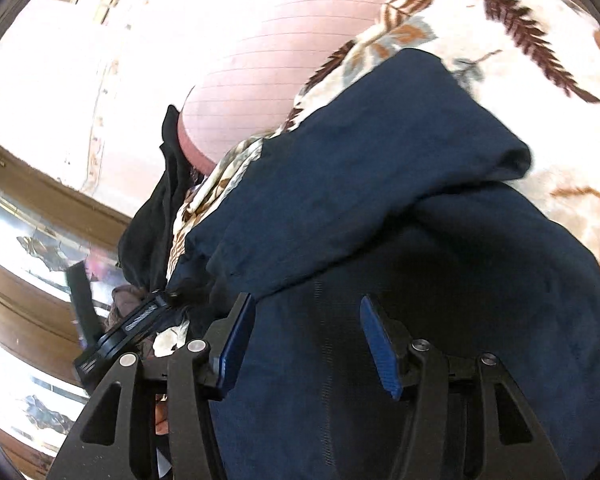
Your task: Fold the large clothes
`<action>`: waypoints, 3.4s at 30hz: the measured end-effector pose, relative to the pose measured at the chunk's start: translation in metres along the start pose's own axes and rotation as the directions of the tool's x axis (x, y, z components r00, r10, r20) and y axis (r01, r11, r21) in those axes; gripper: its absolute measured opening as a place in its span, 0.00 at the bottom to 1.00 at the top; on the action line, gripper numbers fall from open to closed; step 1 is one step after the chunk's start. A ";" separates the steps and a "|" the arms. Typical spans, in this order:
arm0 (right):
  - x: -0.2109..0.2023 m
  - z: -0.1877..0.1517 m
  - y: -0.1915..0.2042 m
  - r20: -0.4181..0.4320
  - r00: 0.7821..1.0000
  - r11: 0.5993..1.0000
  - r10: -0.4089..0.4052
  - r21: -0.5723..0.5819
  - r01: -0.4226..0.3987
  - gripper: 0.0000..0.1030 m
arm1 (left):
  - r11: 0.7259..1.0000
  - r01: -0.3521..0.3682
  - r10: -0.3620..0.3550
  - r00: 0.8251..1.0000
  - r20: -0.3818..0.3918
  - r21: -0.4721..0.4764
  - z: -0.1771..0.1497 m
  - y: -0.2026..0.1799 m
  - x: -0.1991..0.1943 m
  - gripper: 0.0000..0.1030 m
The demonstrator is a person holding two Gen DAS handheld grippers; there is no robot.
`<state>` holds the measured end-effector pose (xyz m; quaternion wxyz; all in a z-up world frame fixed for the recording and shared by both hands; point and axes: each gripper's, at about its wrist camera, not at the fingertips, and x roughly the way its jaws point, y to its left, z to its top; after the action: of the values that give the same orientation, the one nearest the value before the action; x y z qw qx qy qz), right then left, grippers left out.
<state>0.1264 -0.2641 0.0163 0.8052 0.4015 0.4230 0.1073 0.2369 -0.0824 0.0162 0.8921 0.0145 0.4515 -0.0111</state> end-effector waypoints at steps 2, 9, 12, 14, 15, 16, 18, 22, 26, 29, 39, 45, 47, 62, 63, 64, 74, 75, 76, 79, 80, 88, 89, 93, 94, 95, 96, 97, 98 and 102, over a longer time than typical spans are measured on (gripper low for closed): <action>-0.004 0.000 -0.005 0.009 1.000 1.000 0.007 0.017 -0.007 0.56 | 1.000 -0.022 0.023 0.998 -0.067 0.015 0.009 -0.002 0.021 0.82; -0.018 0.001 -0.015 0.046 0.999 0.999 0.019 0.029 -0.020 0.56 | 0.992 0.123 -0.122 0.947 -0.297 -0.015 0.018 -0.003 0.085 0.50; -0.023 0.003 -0.019 0.067 0.998 0.999 0.013 0.041 -0.015 0.56 | 0.985 0.174 -0.173 0.960 -0.219 -0.013 0.026 -0.001 0.058 0.06; -0.030 0.006 -0.022 0.087 0.996 0.999 0.008 0.047 -0.012 0.56 | 0.981 0.190 -0.193 0.969 -0.155 -0.039 0.032 0.010 0.040 0.06; -0.035 0.008 -0.024 0.100 0.995 0.999 0.007 0.049 -0.012 0.56 | 0.980 0.191 -0.196 0.972 -0.130 -0.054 0.035 0.019 0.031 0.06; -0.041 0.012 -0.025 0.120 0.993 0.999 0.005 0.050 -0.011 0.56 | 0.980 0.188 -0.194 0.975 -0.106 -0.071 0.038 0.030 0.022 0.06; -0.051 0.021 -0.029 0.162 0.987 0.999 -0.008 0.053 -0.001 0.56 | 0.987 0.144 -0.150 0.985 -0.082 -0.078 0.040 0.044 0.016 0.06; -0.059 0.043 -0.038 0.223 0.973 0.995 -0.063 0.085 0.045 0.61 | 0.985 0.131 -0.143 0.982 -0.121 -0.109 0.030 0.070 0.026 0.06; -0.029 0.070 -0.041 0.192 0.970 0.988 -0.146 0.084 0.132 0.61 | 0.987 0.121 -0.138 0.973 -0.183 -0.104 0.015 0.067 0.043 0.06; 0.012 0.085 -0.046 0.118 0.967 0.972 -0.227 0.087 0.218 0.61 | 0.986 0.122 -0.144 0.969 -0.202 -0.118 0.014 0.066 0.049 0.06; 0.037 0.071 -0.061 0.068 0.956 0.957 -0.286 0.077 0.281 0.11 | 0.991 0.115 -0.128 0.967 -0.220 -0.074 0.007 0.062 0.074 0.12; -0.012 0.061 -0.002 0.287 0.920 0.961 -0.265 0.002 0.276 0.24 | 0.945 0.272 -0.304 0.935 -0.183 -0.179 0.006 0.104 0.037 0.18; -0.002 0.055 0.022 0.266 0.942 0.971 -0.205 -0.063 0.229 0.30 | 0.953 0.242 -0.272 0.948 -0.167 -0.180 0.006 0.121 0.025 0.32; 0.212 -0.032 0.146 -0.181 0.964 0.932 -0.196 -0.341 0.126 0.36 | 0.944 -0.125 0.052 0.970 -0.239 -0.305 0.073 0.304 0.048 0.61; 0.210 -0.034 0.146 -0.139 0.974 0.930 -0.180 -0.347 0.122 0.37 | 0.944 -0.130 0.050 0.965 -0.258 -0.305 0.076 0.305 0.057 0.62; 0.209 -0.036 0.146 -0.134 0.976 0.930 -0.172 -0.348 0.116 0.40 | 0.946 -0.137 0.051 0.958 -0.282 -0.294 0.078 0.304 0.068 0.64; 0.201 -0.025 0.133 -0.196 0.978 0.947 -0.073 -0.321 0.006 0.41 | 0.929 -0.265 0.196 0.944 -0.266 -0.258 0.075 0.314 0.091 0.02; 0.204 -0.024 0.135 -0.197 0.978 0.947 -0.072 -0.322 0.005 0.41 | 0.932 -0.250 0.188 0.952 -0.240 -0.263 0.075 0.313 0.082 0.02; 0.205 -0.023 0.137 -0.197 0.978 0.947 -0.072 -0.321 0.005 0.41 | 0.936 -0.231 0.174 0.960 -0.219 -0.266 0.075 0.311 0.074 0.02; 0.199 -0.023 0.136 -0.194 0.978 0.950 -0.075 -0.313 0.011 0.41 | 0.953 -0.097 0.059 0.989 -0.138 -0.286 0.077 0.297 0.038 0.02; 0.194 -0.023 0.135 -0.193 0.978 0.950 -0.072 -0.313 0.008 0.41 | 0.957 -0.058 0.026 0.993 -0.117 -0.285 0.079 0.289 0.027 0.02; 0.136 -0.012 0.121 -0.127 0.987 0.933 -0.101 -0.356 0.050 0.43 | 0.969 0.149 -0.159 0.987 -0.037 -0.199 0.088 0.199 -0.033 0.01; 0.126 -0.009 0.115 -0.103 0.987 0.927 -0.125 -0.367 0.079 0.42 | 0.968 0.168 -0.178 0.983 -0.037 -0.186 0.088 0.184 -0.038 0.01; 0.089 0.003 0.087 -0.004 0.971 0.895 -0.239 -0.388 0.219 0.43 | 0.956 0.249 -0.258 0.965 -0.044 -0.152 0.093 0.136 -0.045 0.01; 0.080 0.006 0.077 0.025 0.962 0.885 -0.272 -0.387 0.261 0.43 | 0.953 0.270 -0.278 0.959 -0.047 -0.136 0.093 0.119 -0.048 0.01; 0.074 0.008 0.068 0.046 0.951 0.874 -0.305 -0.383 0.299 0.43 | 0.950 0.286 -0.294 0.954 -0.049 -0.125 0.094 0.108 -0.050 0.01; 0.071 0.009 0.059 0.055 0.944 0.868 -0.326 -0.377 0.322 0.44 | 0.947 0.300 -0.308 0.950 -0.052 -0.116 0.095 0.097 -0.052 0.01; 0.068 0.009 0.045 0.047 0.938 0.870 -0.343 -0.361 0.336 0.45 | 0.941 0.323 -0.329 0.943 -0.056 -0.104 0.094 0.080 -0.053 0.01; 0.068 0.009 0.036 0.032 0.937 0.877 -0.348 -0.344 0.337 0.45 | 0.935 0.341 -0.348 0.936 -0.060 -0.098 0.093 0.072 -0.055 0.01; 0.058 0.003 0.002 0.015 0.972 0.941 -0.235 -0.247 0.231 0.44 | 0.910 0.405 -0.412 0.904 -0.109 -0.086 0.078 0.024 -0.038 0.02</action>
<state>0.1649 -0.2345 -0.0164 0.8527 0.2445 0.4569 0.0663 0.2783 -0.0605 0.0935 0.8401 -0.1069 0.4993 -0.1831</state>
